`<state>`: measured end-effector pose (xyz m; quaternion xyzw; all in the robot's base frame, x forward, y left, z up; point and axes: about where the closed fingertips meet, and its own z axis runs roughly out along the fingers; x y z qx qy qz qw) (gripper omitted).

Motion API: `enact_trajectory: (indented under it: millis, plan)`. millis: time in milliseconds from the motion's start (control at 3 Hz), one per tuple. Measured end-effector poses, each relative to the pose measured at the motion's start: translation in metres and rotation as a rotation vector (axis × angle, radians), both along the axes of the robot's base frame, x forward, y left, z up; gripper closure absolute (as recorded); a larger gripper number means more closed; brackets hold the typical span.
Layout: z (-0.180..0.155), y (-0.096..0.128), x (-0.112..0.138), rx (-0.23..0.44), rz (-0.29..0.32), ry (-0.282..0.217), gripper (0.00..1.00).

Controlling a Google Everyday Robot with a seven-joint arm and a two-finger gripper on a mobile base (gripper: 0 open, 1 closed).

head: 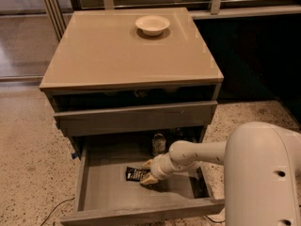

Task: Place rxbar chocolate into middle drawer

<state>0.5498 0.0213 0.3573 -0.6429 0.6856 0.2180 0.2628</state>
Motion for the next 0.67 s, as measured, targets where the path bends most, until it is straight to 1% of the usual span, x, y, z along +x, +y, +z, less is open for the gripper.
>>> enact_trajectory:
  millis: [333, 667]
  plan:
    - [0.0, 0.0001, 0.0, 0.0, 0.0, 0.0, 0.0]
    - [0.0, 0.0001, 0.0, 0.0, 0.0, 0.0, 0.0]
